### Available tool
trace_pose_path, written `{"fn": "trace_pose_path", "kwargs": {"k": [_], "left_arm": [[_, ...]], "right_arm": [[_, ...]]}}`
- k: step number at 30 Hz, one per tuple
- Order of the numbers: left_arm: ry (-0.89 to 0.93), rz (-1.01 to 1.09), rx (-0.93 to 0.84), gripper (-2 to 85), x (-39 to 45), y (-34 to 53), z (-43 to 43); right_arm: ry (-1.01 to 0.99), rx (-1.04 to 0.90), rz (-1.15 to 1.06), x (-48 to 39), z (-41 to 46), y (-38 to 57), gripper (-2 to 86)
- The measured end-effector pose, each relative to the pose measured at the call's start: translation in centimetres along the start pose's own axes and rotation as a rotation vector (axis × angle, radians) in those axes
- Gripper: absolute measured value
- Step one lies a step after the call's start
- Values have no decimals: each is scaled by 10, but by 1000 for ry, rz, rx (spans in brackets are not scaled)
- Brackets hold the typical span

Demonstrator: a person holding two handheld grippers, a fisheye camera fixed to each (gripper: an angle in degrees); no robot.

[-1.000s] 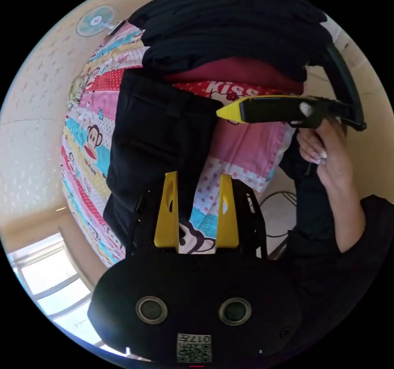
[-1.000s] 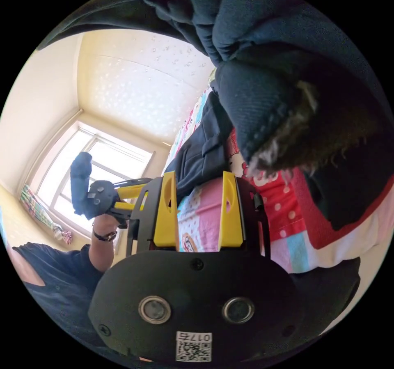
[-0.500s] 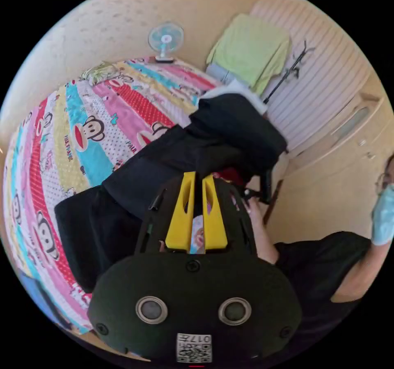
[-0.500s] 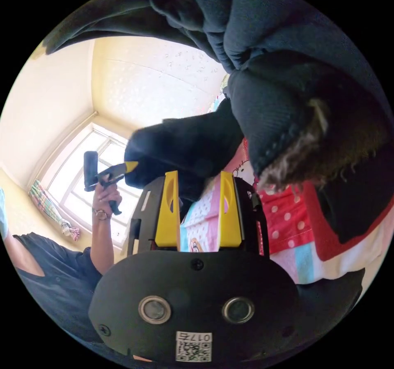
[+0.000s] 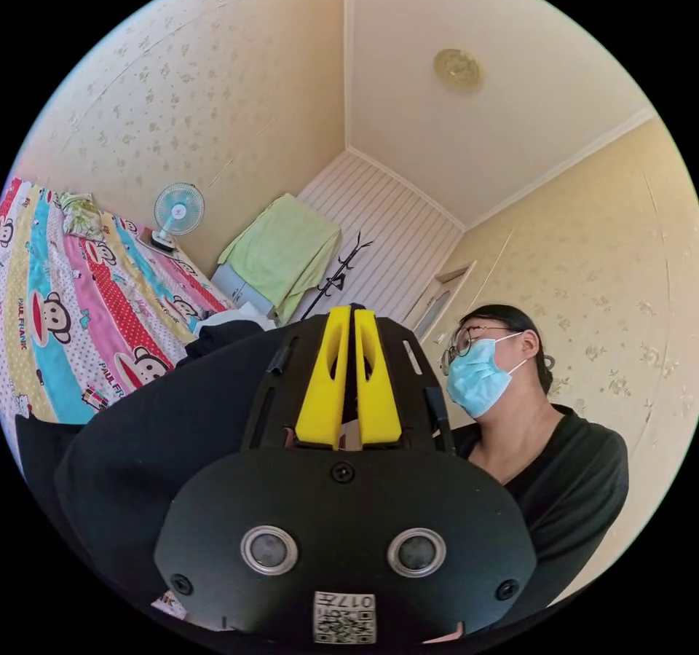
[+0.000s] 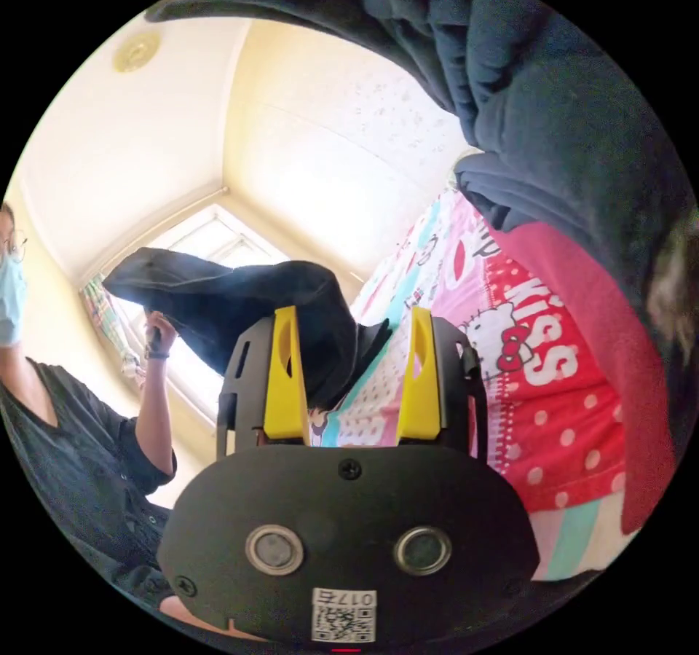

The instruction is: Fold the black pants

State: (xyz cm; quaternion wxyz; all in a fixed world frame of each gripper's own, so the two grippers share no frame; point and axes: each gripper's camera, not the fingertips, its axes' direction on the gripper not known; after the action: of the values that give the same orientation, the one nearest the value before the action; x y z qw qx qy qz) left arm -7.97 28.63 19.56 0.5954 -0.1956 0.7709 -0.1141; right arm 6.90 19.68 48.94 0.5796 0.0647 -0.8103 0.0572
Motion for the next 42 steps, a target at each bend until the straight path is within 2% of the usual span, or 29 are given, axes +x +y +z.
{"fn": "trace_pose_path", "kwargs": {"k": [6,7,9,12,14,18,20,22,26,29,31,33,38,42], "left_arm": [[140,109,126,-5,71,-24,-54],[120,154,144,-5,90,-29,-66],[89,216,156,-5,119,-37,-81],[134,329,111,-5,166,-50,-90],[160,376,160,-5,203,-54,-105],[157,429,269,-5,261,-63,-150],[193,554,287,-5,309,-68,-178],[210,660,300,-5,348,-69,-194],[111,808,482,-5,421,-69,-230],[67,772,551,-5,452,-93,-257],[10,746,577,-5,465,-113,-271],[-17,749,577,-5,472,-135,-283],[-34,619,575,-5,434,-192,-300],[-139,548,558,-5,379,-215,-301]], "right_arm": [[-416,44,-210,-54,-4,35,145],[-425,22,-245,-64,-4,37,142],[-374,-139,-430,-117,5,48,122],[-339,-190,-407,-167,11,55,96],[-351,-135,-379,-194,2,53,81],[-419,114,-415,-275,-44,16,52],[-459,147,-485,-323,-56,-12,43],[-408,114,-570,-379,-56,-42,37],[-341,136,-788,-520,-51,-91,31],[-269,158,-966,-617,-49,-110,30],[-244,156,-1009,-665,-44,-122,29],[-137,169,-1055,-722,-32,-135,28],[7,125,-1043,-787,19,-167,28],[117,47,-944,-774,92,-196,27]]}}
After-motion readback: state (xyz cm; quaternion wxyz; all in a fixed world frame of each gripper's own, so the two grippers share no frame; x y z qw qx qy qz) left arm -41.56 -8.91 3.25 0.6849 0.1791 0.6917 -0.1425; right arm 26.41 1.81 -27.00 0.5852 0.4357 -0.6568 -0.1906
